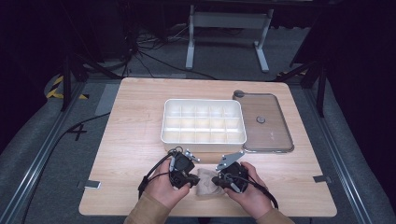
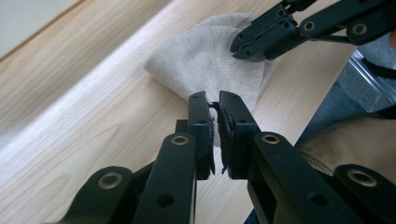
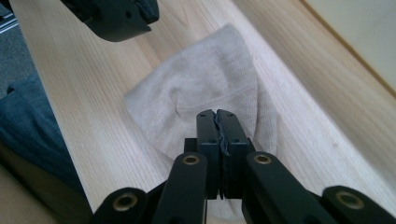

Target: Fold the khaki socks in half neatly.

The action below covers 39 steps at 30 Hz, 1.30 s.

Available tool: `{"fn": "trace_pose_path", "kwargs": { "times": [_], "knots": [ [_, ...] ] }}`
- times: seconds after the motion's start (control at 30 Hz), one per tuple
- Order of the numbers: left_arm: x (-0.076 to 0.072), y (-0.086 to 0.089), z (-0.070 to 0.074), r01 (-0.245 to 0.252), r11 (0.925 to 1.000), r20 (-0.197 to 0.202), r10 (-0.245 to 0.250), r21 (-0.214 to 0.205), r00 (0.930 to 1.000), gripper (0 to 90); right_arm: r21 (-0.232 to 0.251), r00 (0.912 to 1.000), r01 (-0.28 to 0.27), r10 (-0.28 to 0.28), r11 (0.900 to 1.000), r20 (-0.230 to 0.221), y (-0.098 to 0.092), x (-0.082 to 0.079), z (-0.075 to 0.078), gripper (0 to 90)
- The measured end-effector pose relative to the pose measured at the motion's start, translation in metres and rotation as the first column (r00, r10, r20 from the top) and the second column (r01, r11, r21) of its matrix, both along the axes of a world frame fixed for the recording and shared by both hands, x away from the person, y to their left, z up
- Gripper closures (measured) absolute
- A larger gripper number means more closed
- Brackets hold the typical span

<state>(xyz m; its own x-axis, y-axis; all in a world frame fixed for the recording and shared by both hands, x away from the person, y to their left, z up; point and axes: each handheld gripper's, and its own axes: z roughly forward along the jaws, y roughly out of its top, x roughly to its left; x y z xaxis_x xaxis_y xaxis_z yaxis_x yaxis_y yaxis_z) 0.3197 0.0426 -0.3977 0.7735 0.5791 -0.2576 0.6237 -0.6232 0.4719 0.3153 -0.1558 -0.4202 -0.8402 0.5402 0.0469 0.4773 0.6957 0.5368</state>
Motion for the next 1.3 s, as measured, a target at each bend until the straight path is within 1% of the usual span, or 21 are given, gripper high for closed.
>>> {"fn": "trace_pose_path", "kwargs": {
  "times": [0.13, 0.23, 0.33, 0.4, 0.47, 0.5, 0.57, 0.63, 0.77, 0.83, 0.93, 0.97, 1.0, 1.03, 1.07, 1.1, 1.13, 1.17, 1.2, 1.27, 1.3],
  "knots": [
    [0.001, -0.007, -0.003, 0.023, 0.9997, -0.005, -0.023, 0.012, 0.9997, 83.6, -0.004, 0.9998, 0.016, -0.017, 0.9999, -0.009, -0.006, -0.001, -0.002, 89.5],
    [0.002, -0.014, -0.008, 0.038, 0.9990, -0.017, -0.038, 0.021, 0.9991, 83.7, -0.014, 0.9994, 0.027, -0.027, 0.9995, -0.021, -0.010, 0.000, -0.005, 89.5],
    [0.004, -0.018, -0.013, 0.045, 0.9980, -0.037, -0.043, 0.044, 0.9984, 84.0, -0.027, 0.9982, 0.045, -0.046, 0.9986, -0.038, -0.015, 0.002, -0.011, 89.3],
    [0.006, -0.020, -0.017, 0.050, 0.9973, -0.040, -0.048, 0.054, 0.9980, 84.5, -0.024, 0.9979, 0.049, -0.050, 0.9985, -0.041, -0.017, 0.002, -0.013, 88.9],
    [0.006, -0.022, -0.020, 0.049, 0.9976, -0.042, -0.047, 0.050, 0.9980, 84.7, -0.022, 0.9978, 0.052, -0.053, 0.9984, -0.040, -0.017, 0.002, -0.013, 88.1],
    [0.007, -0.023, -0.022, 0.050, 0.9966, -0.051, -0.047, 0.065, 0.9976, 85.0, -0.018, 0.9978, 0.052, -0.053, 0.9985, -0.040, -0.018, 0.001, -0.012, 85.1],
    [0.007, -0.025, -0.025, 0.046, 0.9963, -0.058, -0.042, 0.073, 0.9974, 85.3, -0.016, 0.9977, 0.054, -0.055, 0.9984, -0.038, -0.018, 0.001, -0.012, 82.2],
    [0.007, -0.025, -0.027, 0.050, 0.9963, -0.053, -0.046, 0.071, 0.9975, 85.5, -0.017, 0.9975, 0.059, -0.060, 0.9981, -0.038, -0.018, 0.001, -0.011, 77.4],
    [0.008, -0.026, -0.028, 0.053, 0.9958, -0.056, -0.049, 0.075, 0.9972, 85.8, -0.018, 0.9967, 0.073, -0.074, 0.9971, -0.034, -0.017, 0.001, -0.011, 73.6],
    [0.008, -0.027, -0.030, 0.053, 0.9950, -0.058, -0.049, 0.084, 0.9971, 85.8, -0.022, 0.9950, 0.094, -0.094, 0.9954, -0.033, -0.018, 0.001, -0.011, 70.3],
    [0.008, -0.028, -0.031, 0.056, 0.9949, -0.055, -0.051, 0.084, 0.9971, 85.5, -0.024, 0.9945, 0.098, -0.098, 0.9949, -0.036, -0.017, 0.002, -0.012, 67.5],
    [0.007, -0.028, -0.030, 0.056, 0.9950, -0.053, -0.051, 0.083, 0.9973, 85.5, -0.024, 0.9938, 0.104, -0.105, 0.9943, -0.036, -0.017, 0.002, -0.012, 68.5],
    [0.006, -0.028, -0.030, 0.052, 0.9954, -0.055, -0.048, 0.080, 0.9974, 85.3, -0.025, 0.9941, 0.101, -0.102, 0.9945, -0.037, -0.017, 0.002, -0.012, 73.3],
    [0.005, -0.026, -0.026, 0.049, 0.9970, -0.044, -0.046, 0.060, 0.9980, 84.2, -0.013, 0.9962, 0.077, -0.078, 0.9969, -0.040, -0.017, 0.001, -0.011, 85.5],
    [0.005, -0.026, -0.026, 0.049, 0.9970, -0.044, -0.046, 0.060, 0.9980, 83.7, -0.013, 0.9962, 0.077, -0.078, 0.9969, -0.040, -0.017, 0.001, -0.011, 85.5],
    [0.005, -0.025, -0.023, 0.055, 0.9968, -0.031, -0.053, 0.059, 0.9981, 83.7, 0.002, 0.9970, 0.072, -0.072, 0.9974, -0.028, -0.017, 0.000, -0.008, 89.3],
    [0.005, -0.025, -0.023, 0.055, 0.9968, -0.031, -0.053, 0.059, 0.9981, 83.7, 0.002, 0.9970, 0.072, -0.072, 0.9974, -0.028, -0.017, 0.000, -0.008, 89.3],
    [0.004, -0.024, -0.020, 0.053, 0.9975, -0.019, -0.052, 0.046, 0.9985, 83.7, 0.029, 0.9970, 0.070, -0.069, 0.9971, -0.034, -0.018, -0.001, -0.004, 89.7],
    [0.002, -0.023, -0.015, 0.055, 0.9979, 0.003, -0.055, 0.034, 0.9985, 83.7, 0.031, 0.9969, 0.072, -0.071, 0.9969, -0.035, -0.019, -0.001, -0.002, 89.7],
    [0.001, -0.024, -0.012, 0.058, 0.9980, 0.020, -0.059, 0.026, 0.9981, 83.7, 0.045, 0.9966, 0.075, -0.073, 0.9962, -0.038, -0.021, -0.001, 0.001, 89.7],
    [0.001, -0.024, -0.012, 0.058, 0.9980, 0.020, -0.059, 0.026, 0.9981, 83.7, 0.052, 0.9959, 0.081, -0.078, 0.9954, -0.046, -0.022, -0.002, 0.003, 89.7]
  ]
}}
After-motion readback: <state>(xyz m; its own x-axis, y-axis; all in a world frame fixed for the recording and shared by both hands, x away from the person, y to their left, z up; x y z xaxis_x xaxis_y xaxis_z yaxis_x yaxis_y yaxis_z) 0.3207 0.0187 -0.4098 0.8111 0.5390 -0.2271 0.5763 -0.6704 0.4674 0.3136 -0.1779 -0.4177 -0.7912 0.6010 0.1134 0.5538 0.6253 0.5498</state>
